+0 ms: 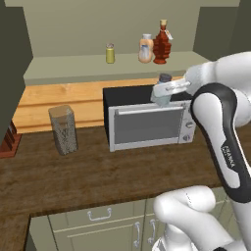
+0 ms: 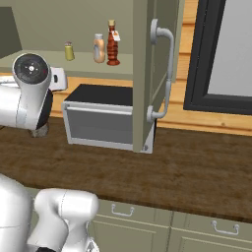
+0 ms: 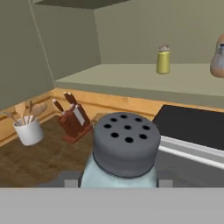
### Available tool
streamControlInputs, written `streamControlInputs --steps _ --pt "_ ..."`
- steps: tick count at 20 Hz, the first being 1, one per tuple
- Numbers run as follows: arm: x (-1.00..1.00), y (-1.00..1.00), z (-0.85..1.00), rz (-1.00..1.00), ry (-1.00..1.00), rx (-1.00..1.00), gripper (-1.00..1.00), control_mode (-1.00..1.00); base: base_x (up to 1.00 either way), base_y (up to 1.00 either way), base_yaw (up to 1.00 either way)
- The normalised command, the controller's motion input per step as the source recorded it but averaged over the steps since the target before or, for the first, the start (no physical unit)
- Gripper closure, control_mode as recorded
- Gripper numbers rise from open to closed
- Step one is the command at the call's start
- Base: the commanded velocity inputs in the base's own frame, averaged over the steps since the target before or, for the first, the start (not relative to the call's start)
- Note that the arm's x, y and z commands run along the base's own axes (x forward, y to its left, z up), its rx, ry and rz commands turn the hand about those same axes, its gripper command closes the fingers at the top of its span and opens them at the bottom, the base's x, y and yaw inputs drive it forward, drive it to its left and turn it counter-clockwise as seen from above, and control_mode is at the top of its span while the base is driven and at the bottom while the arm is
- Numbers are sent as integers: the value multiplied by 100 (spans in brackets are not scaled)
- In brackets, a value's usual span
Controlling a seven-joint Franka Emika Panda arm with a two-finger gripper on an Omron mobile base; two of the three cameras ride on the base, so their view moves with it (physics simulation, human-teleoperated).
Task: Put the shaker and condiment bottle from the counter next to their counterparts in the cabinet.
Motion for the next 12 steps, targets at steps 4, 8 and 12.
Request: streamControlInputs --steps 4,8,12 --pt "0 36 52 5 0 0 100 -100 0 0 0" --pt "15 33 44 3 0 -2 100 -100 0 0 0" --pt "42 29 11 2 0 -4 100 -100 0 0 0"
